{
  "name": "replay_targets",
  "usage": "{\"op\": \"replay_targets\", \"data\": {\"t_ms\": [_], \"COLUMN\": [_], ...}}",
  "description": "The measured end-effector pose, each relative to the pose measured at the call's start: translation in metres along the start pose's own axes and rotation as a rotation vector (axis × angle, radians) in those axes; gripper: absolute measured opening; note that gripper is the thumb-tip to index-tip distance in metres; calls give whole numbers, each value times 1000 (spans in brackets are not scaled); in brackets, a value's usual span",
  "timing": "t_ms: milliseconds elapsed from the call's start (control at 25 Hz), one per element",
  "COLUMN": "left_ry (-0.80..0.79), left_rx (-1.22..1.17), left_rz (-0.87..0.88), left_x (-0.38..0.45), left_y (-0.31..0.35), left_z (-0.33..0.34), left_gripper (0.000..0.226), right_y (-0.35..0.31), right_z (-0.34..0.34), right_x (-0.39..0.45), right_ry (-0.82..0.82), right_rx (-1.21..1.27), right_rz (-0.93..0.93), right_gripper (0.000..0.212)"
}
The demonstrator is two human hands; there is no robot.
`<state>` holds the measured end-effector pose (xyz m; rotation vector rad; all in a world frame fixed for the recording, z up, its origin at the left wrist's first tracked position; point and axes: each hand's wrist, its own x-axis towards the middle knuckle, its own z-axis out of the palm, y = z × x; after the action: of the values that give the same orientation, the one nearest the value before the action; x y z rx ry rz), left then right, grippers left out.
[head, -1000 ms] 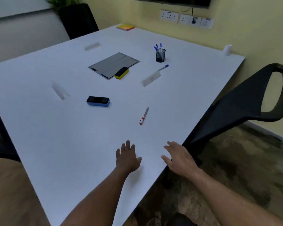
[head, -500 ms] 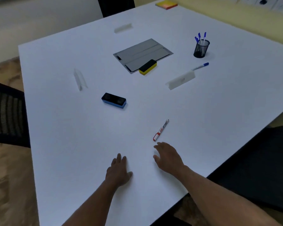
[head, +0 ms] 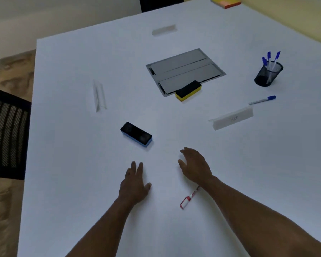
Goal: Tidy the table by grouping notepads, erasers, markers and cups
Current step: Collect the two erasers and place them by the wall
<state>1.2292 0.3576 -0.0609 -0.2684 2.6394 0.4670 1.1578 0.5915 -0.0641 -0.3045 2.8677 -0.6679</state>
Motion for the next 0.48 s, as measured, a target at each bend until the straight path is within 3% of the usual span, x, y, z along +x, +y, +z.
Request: {"op": "replay_targets", "data": {"t_ms": [160, 360, 480], "left_ry": [140, 406, 443], "left_rx": [-60, -374, -421], "left_rz": [-35, -367, -523], "left_x": [62, 132, 161], "left_y": [9, 48, 60], "left_z": [-25, -44, -43], "left_gripper": [102, 121, 111], "right_y": [11, 11, 14], "right_z": [-14, -36, -40], "right_x": [92, 229, 302], "right_ry": [22, 159, 257], "right_rx": [87, 645, 652], "right_rz": [91, 597, 732], "right_gripper": [55, 83, 94]}}
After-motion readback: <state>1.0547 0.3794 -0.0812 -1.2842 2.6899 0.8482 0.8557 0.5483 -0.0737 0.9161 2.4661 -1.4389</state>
